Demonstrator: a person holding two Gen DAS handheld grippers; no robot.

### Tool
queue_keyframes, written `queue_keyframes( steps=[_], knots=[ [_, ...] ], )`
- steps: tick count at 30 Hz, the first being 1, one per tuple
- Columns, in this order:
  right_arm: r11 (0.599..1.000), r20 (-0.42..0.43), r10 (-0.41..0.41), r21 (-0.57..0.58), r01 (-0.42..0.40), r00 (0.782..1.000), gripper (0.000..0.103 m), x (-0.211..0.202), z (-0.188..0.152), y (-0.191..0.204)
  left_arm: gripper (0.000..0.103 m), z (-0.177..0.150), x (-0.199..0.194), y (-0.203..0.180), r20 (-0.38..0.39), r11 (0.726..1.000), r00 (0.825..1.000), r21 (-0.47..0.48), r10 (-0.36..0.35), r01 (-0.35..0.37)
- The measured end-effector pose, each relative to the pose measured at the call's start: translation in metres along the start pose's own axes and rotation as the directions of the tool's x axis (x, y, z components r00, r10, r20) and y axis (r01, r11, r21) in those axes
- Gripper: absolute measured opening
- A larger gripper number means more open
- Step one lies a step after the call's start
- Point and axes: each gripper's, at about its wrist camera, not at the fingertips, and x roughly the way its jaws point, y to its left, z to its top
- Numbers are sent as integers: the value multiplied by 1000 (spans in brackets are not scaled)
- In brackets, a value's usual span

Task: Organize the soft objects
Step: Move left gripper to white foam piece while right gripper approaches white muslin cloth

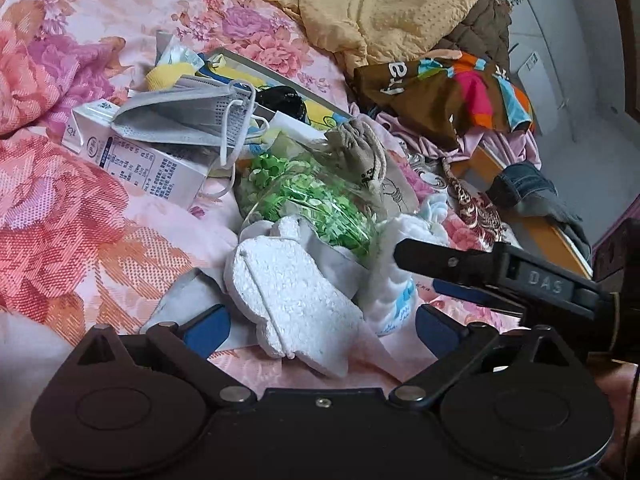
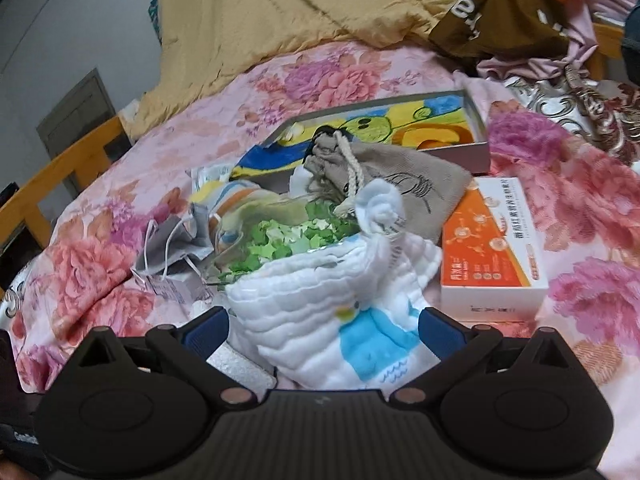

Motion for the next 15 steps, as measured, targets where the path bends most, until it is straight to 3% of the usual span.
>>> queue_keyframes(
  steps=[5,11,15],
  knots=[
    [999,12,28,37,-29,1000,103,4,2,-4,90,-8,-10,1,50,1000,999,-16,1,-1],
    [999,-2,-31,20,31,1000,103,8,1,-5,80,-11,-12,-6,70,999,997,12,-43,42],
    [997,9,-71,9,71,997,96,6,0,-4,70,-10,-9,-6,66,998,996,2,-63,63]
  ],
)
